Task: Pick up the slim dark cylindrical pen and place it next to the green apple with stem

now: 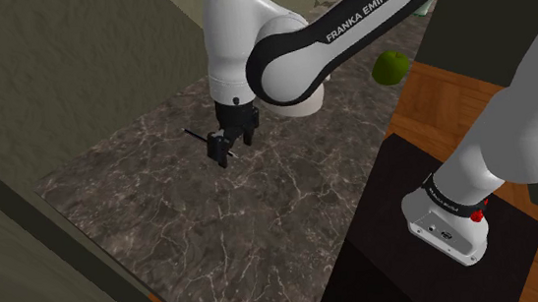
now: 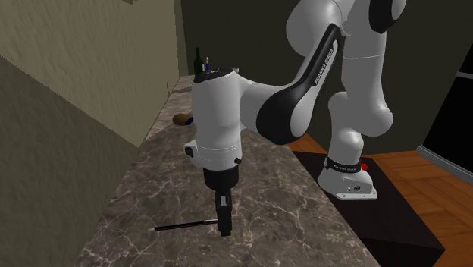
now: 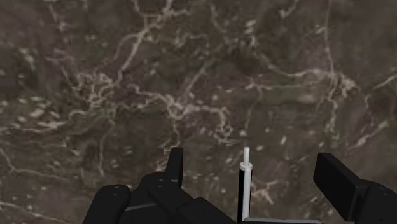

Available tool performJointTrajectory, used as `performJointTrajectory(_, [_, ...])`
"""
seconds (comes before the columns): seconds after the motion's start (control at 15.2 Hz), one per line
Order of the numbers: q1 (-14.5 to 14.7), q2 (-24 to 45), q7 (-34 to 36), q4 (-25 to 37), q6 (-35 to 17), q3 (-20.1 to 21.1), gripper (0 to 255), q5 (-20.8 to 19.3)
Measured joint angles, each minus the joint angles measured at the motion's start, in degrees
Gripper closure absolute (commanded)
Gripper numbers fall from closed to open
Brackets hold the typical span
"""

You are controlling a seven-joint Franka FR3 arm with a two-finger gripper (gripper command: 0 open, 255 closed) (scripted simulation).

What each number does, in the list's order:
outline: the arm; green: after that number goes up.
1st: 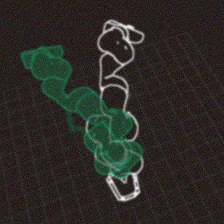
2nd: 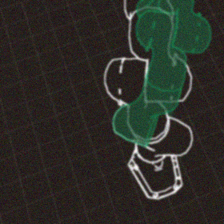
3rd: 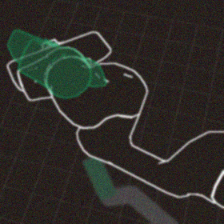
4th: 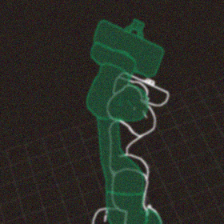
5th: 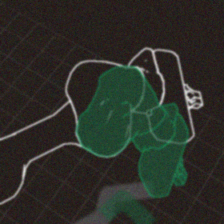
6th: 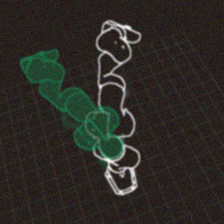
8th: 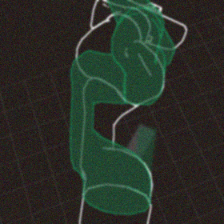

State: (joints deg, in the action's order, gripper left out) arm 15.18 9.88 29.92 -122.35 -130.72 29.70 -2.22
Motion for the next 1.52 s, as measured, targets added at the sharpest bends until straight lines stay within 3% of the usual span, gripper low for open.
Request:
performJointTrajectory(0.26, [0.0,0.0,0.0,-0.1,-0.1,0.0,0,0.0])
performJointTrajectory(0.33, [0.0,0.0,0.0,-0.1,-0.1,0.0,255,0.0])
performJointTrajectory(0.99, [-0.2,-0.5,-0.1,-0.3,-0.1,-0.1,255,0.1])
performJointTrajectory(1.52, [-0.5,-3.3,-1.3,2.1,4.9,0.4,255,2.1])
